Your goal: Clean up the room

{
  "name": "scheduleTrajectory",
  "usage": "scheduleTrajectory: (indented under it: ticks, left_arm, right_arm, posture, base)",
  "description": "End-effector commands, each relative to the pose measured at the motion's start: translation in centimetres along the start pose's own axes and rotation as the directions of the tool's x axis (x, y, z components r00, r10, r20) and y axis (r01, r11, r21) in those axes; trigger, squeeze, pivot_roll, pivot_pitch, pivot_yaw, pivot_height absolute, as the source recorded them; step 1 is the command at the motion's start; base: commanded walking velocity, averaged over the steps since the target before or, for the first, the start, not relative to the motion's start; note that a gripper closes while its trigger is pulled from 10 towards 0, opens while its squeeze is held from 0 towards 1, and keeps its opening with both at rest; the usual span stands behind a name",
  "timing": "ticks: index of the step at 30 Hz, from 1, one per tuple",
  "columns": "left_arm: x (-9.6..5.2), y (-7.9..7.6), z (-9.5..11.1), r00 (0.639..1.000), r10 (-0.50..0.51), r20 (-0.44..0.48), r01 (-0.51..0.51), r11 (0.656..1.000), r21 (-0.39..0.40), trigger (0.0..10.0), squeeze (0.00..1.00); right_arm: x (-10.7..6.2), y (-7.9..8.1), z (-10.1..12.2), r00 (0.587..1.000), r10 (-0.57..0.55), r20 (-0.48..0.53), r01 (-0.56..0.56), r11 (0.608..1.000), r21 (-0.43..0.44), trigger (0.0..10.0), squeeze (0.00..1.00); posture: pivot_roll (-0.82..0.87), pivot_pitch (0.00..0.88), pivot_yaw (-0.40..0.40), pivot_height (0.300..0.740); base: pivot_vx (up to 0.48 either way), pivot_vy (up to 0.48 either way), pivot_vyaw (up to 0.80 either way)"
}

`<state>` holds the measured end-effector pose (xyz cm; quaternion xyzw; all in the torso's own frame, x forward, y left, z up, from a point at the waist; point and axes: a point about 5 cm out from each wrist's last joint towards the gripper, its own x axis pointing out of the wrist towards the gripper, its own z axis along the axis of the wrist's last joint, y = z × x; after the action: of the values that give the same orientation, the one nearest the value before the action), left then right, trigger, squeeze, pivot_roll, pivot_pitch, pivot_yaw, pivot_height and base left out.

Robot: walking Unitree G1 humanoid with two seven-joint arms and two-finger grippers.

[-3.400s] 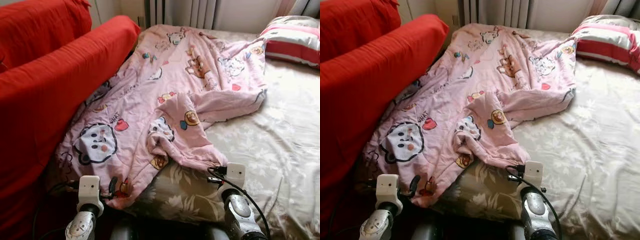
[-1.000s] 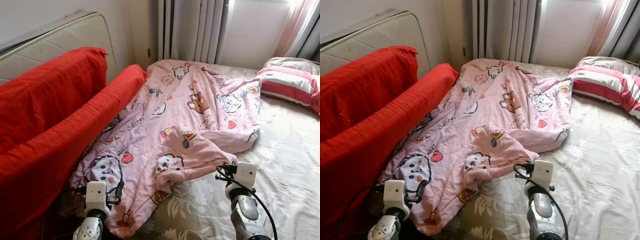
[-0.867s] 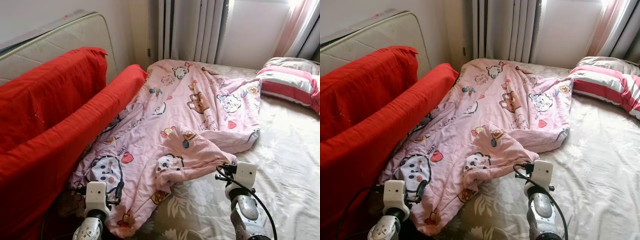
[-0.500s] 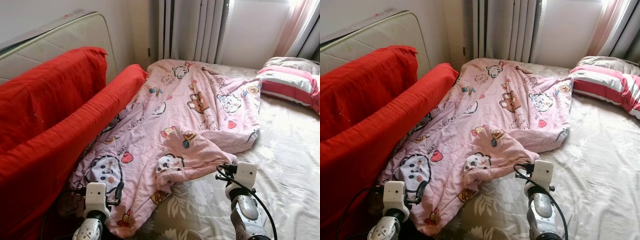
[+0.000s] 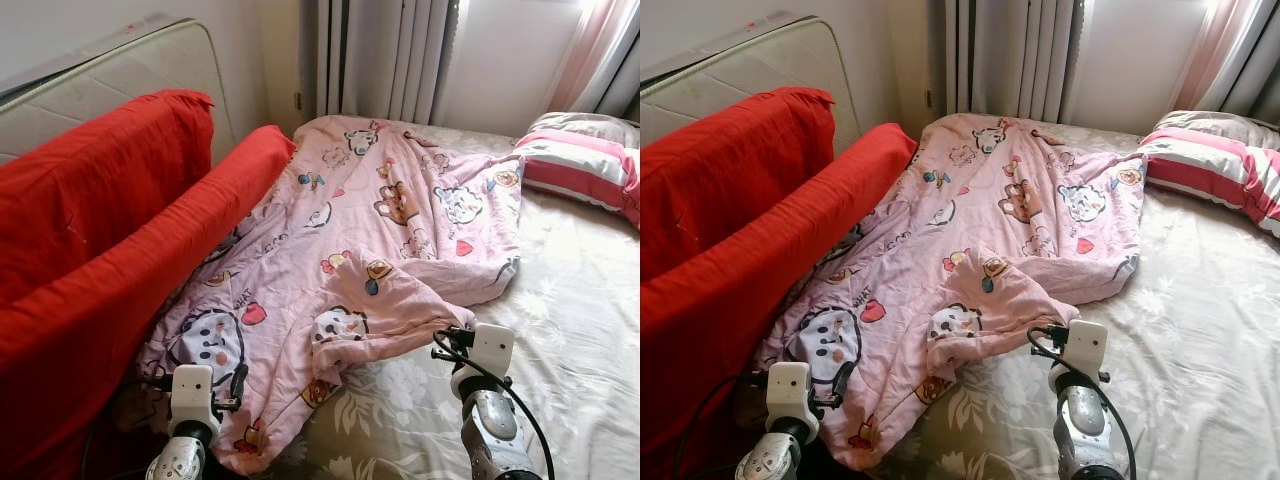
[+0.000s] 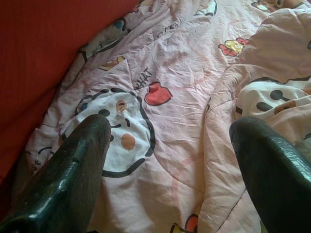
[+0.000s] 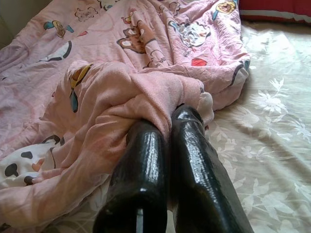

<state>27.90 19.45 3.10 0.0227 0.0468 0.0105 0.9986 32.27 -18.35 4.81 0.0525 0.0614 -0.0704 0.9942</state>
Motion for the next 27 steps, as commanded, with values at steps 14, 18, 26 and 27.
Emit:
scheduleTrajectory:
  ticks: [14,18,26,27]
  left_arm:
    - [-0.3,0.0,-0.3,1.0,-0.001,-0.009,0.001,1.0,-0.007,10.0,0.0]
    - [-0.3,0.0,-0.4,1.0,-0.004,-0.01,0.004,1.0,-0.006,10.0,0.0]
    - [-0.1,0.0,-0.2,1.0,-0.005,-0.007,0.005,1.0,-0.004,10.0,0.0]
    - [-0.1,0.0,-0.2,1.0,-0.004,-0.007,0.004,1.0,-0.005,10.0,0.0]
  right_arm:
    - [0.1,0.1,0.3,1.0,-0.002,0.024,0.002,1.0,0.004,10.0,0.0]
    - [0.0,0.1,0.4,0.999,-0.007,0.036,0.006,1.0,0.005,10.0,0.0]
    - [0.2,-0.3,1.5,0.994,-0.044,0.104,0.042,0.999,0.015,10.0,0.0]
    - [0.3,-0.3,1.6,0.992,-0.043,0.117,0.042,0.999,0.011,10.0,0.0]
  posture:
    - [0.03,0.157,-0.005,0.74]
    - [0.03,0.151,-0.003,0.74]
    - [0.03,0.15,-0.002,0.74]
    - [0.03,0.156,-0.002,0.74]
  base:
    - [-0.249,0.0,0.0]
    - [-0.261,0.0,0.0]
    - [-0.259,0.0,0.0]
    - [-0.262,0.0,0.0]
